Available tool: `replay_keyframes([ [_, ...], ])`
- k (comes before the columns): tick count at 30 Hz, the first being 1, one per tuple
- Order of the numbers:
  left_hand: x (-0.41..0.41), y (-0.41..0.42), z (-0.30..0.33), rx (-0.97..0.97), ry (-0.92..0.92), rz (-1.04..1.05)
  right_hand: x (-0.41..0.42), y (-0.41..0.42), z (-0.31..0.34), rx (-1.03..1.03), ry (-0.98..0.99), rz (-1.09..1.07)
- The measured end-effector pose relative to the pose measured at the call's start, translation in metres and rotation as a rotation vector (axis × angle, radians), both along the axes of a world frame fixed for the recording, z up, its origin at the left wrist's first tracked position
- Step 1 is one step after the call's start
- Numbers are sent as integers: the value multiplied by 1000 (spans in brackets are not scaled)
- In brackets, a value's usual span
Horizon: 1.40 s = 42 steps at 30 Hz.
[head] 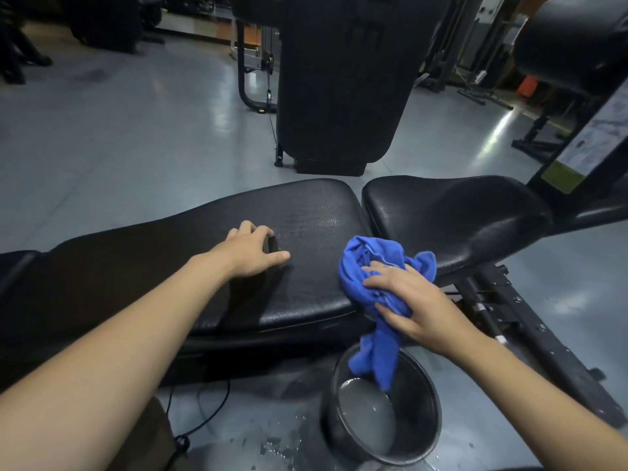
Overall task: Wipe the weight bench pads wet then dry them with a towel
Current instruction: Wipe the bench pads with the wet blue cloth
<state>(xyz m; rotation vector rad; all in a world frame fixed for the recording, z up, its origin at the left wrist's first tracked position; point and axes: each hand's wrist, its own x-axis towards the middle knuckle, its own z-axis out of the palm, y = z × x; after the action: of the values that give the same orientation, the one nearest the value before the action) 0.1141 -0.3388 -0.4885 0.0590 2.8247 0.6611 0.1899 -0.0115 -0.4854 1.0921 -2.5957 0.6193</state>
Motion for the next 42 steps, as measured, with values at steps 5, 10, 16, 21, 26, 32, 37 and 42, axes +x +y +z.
replay_keyframes([
  [5, 0, 6, -2, -21, 35, 16, -6, 7, -12, 186, 29, 44],
  [10, -2, 5, -8, -58, 78, 19, -18, 2, -3, 376, 3, 40],
  [16, -4, -7, -11, -50, 111, -16, -27, 3, 11, 510, 162, 133],
  [21, -2, -10, -15, -51, 162, -37, -36, -23, 6, 451, 168, 126],
  [26, 1, -18, -16, -38, 172, -77, -30, -35, 1, 444, 183, 135],
  [32, 6, -30, -14, 44, 182, -65, -10, -98, -20, 491, 336, 119],
  [37, 17, -54, -6, 63, 231, -28, 10, -155, -31, 572, 379, -12],
  [42, 33, -86, -5, 56, 222, -11, 17, -201, -41, 666, 367, -88],
])
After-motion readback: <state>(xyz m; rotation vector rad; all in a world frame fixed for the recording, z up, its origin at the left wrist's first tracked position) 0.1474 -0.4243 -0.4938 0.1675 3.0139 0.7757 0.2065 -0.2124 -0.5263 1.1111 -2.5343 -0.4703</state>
